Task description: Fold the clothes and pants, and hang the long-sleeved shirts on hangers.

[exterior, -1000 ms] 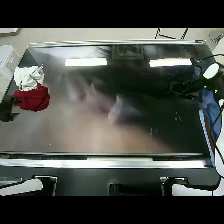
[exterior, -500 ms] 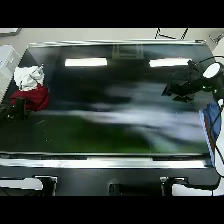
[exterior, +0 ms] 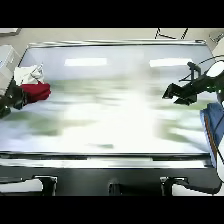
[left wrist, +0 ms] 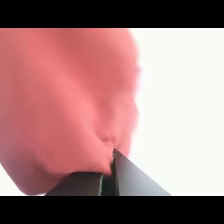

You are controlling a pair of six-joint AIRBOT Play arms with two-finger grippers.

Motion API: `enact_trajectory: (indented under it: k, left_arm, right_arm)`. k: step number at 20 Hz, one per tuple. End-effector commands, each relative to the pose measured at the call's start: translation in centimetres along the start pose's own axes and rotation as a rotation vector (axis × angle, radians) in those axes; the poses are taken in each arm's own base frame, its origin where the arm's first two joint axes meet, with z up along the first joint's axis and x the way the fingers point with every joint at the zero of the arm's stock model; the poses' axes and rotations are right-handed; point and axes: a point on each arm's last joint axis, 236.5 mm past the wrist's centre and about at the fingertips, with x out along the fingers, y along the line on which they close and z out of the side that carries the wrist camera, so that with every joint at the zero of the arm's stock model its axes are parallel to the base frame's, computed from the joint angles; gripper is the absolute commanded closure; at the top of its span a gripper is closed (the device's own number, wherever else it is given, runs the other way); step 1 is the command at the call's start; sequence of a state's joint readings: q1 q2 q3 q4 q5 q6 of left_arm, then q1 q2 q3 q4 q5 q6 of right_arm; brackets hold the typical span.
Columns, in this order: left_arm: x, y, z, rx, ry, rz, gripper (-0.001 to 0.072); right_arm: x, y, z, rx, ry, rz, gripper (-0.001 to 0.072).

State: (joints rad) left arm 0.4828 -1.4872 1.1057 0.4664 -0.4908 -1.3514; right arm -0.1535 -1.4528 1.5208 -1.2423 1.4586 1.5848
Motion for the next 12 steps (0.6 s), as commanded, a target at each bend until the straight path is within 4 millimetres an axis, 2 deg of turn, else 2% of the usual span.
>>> enact_trajectory:
  k: [1, 3, 4, 6, 8, 9, 11, 12]
  left_arm:
    - [-7.6, -13.1, -2.1, 0.320, -0.026, -0.243, 0.0690]
    - [-14.0, -20.5, -5.7, 0.477, -0.046, -0.400, 0.0690]
    - [-17.2, -23.6, -8.3, 0.540, -0.045, -0.481, 0.0690]
    - [-22.5, -27.9, -14.4, 0.622, 0.006, -0.636, 0.0691]
    - [-26.3, -30.2, -20.7, 0.657, 0.106, -0.766, 0.0690]
    - [-27.3, -30.8, -23.5, 0.650, 0.162, -0.810, 0.0690]
    - [-28.4, -30.9, -29.7, 0.655, 0.292, -0.869, 0.0690]
    - [-28.3, -30.5, -32.4, 0.659, 0.342, -0.875, 0.0691]
  right_arm:
    - [-3.0, -0.6, 0.1, -0.063, -0.076, -0.067, 0.0044]
    - [-5.5, -0.9, 0.1, -0.089, -0.141, -0.112, 0.0044]
    - [-6.8, -0.9, 0.3, -0.098, -0.183, -0.128, 0.0044]
    - [-9.1, -0.2, 0.6, -0.114, -0.265, -0.131, 0.0044]
    - [-11.2, 0.5, 0.7, -0.128, -0.338, -0.127, 0.0044]
    - [-12.0, 0.8, 0.6, -0.134, -0.364, -0.127, 0.0044]
    - [-13.5, 1.2, 0.2, -0.144, -0.401, -0.128, 0.0043]
    - [-14.2, 1.3, 0.0, -0.147, -0.417, -0.131, 0.0043]
